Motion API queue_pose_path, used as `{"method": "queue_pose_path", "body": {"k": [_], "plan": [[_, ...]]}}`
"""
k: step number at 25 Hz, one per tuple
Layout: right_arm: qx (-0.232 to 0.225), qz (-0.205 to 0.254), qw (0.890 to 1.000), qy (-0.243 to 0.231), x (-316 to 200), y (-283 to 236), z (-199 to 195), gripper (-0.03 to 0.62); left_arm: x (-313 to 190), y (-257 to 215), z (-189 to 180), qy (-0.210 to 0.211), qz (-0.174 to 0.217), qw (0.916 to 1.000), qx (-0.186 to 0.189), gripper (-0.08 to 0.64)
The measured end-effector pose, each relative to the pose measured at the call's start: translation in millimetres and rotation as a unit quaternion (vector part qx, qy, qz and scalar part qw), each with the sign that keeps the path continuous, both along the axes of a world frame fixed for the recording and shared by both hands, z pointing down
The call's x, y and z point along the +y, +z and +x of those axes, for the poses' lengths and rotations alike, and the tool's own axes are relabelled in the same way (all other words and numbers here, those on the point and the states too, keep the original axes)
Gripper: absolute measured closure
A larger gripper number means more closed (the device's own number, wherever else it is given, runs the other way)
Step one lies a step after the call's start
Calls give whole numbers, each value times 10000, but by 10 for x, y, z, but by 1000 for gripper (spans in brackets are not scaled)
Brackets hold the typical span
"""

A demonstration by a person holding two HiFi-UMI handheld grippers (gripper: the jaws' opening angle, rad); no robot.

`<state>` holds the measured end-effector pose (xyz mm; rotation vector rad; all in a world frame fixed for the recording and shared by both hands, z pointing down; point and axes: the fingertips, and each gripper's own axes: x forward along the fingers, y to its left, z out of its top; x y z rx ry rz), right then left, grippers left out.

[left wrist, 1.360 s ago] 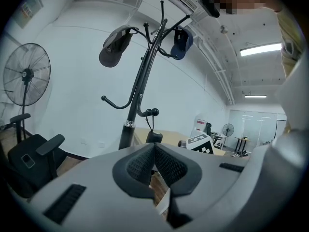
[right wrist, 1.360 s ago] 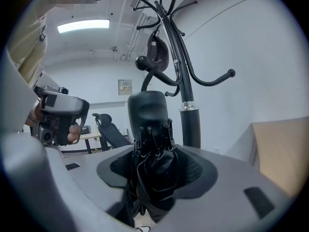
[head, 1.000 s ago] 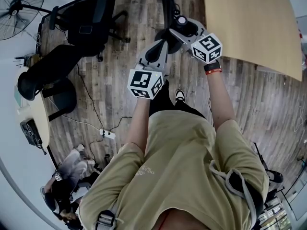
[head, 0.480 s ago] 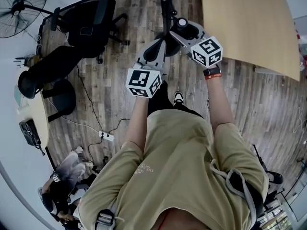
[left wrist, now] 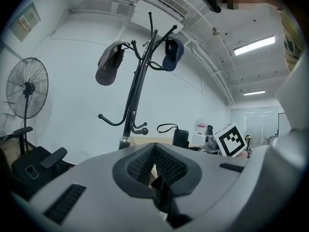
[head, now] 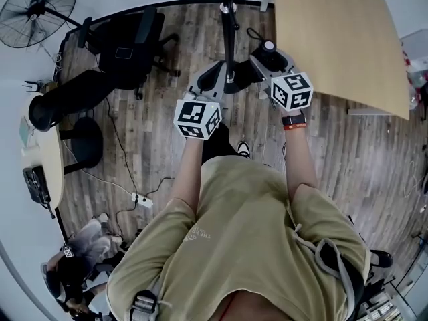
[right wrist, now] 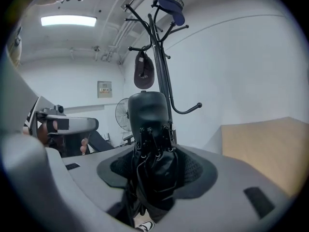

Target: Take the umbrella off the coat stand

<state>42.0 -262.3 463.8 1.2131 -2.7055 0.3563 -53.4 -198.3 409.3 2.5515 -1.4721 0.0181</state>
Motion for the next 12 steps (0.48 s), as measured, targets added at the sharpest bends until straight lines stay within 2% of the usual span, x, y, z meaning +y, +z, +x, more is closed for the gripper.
{"method": "queue_pose_path", "body": {"k": [7, 12], "plan": [[93, 137, 9970, 759, 340, -286, 485, 350, 260, -197, 92, -259, 172, 9995, -72, 537], [13, 199, 9951, 966, 567, -477, 668, 350, 409, -303, 100, -493, 232, 9984, -127, 537]]}}
